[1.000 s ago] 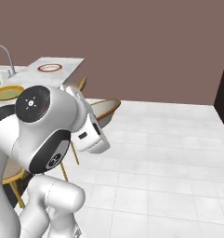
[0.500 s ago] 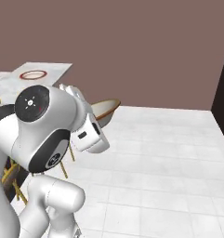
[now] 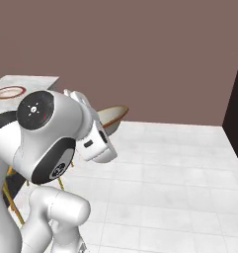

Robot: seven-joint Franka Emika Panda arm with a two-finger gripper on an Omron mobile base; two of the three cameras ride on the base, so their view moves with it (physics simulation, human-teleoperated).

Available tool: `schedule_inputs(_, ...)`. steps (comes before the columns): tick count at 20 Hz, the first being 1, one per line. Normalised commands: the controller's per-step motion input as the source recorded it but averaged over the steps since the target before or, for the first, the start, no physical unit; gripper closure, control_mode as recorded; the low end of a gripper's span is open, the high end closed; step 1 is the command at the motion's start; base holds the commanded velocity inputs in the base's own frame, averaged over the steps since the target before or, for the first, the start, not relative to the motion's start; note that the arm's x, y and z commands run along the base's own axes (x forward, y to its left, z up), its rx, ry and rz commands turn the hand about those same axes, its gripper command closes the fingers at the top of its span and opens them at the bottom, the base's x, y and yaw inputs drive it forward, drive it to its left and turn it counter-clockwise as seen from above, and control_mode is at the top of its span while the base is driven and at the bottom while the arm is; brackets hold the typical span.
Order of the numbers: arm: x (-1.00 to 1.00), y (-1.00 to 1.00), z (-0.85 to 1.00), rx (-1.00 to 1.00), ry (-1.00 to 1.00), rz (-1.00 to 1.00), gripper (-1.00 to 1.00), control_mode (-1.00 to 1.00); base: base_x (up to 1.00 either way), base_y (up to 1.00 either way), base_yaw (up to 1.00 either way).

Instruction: Move the bowls from the cabinet to the plates on the dining table.

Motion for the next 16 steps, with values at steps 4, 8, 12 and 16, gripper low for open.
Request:
schedule_inputs(4,0.0,0.0,0.0,0.0,0.0,0.0,1.0,1.0,0.82,-0.1,-0.02)
schedule_inputs(8,0.0,0.0,0.0,0.0,0.0,0.0,1.0,1.0,0.77,-0.07,-0.01)
schedule_inputs(12,0.0,0.0,0.0,0.0,0.0,0.0,1.0,1.0,0.73,-0.01,0.0)
schedule_inputs(16,0.0,0.0,0.0,0.0,0.0,0.0,1.0,1.0,0.23,-0.08,0.12)
